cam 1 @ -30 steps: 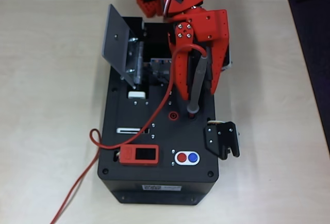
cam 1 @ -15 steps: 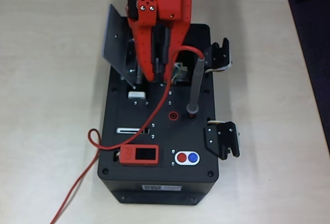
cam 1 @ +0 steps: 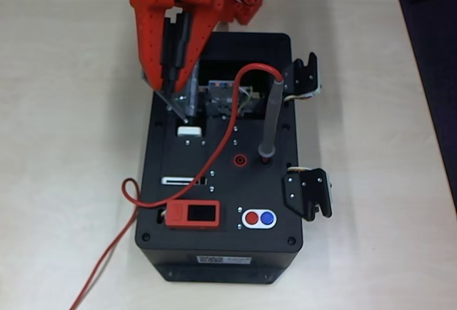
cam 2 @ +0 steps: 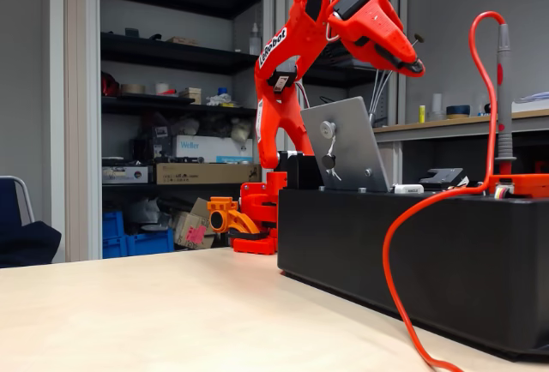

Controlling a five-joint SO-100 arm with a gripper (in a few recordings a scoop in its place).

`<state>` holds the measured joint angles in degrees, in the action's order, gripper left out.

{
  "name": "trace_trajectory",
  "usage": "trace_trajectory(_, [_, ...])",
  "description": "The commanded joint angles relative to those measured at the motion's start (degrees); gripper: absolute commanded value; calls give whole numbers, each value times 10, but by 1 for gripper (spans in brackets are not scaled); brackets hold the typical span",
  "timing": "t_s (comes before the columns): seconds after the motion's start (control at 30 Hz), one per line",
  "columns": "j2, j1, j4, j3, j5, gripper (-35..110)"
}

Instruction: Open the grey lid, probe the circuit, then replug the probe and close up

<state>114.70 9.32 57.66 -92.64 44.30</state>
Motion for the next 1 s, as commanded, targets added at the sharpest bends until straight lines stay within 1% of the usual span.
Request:
trace_trajectory(0.0, [1, 24, 12, 31, -36, 0])
trace_trajectory(0.17, [-6, 50, 3, 40, -103, 0])
trace_trajectory(0.5, [-25, 110, -3, 48, -292, 0])
trace_trajectory(0.77, [-41, 181, -104, -9, -417, 0])
trace_trajectory(0.83, [-42, 196, -134, -31, -428, 0])
trace_trajectory(0.97, [-47, 212, -161, -65, -428, 0])
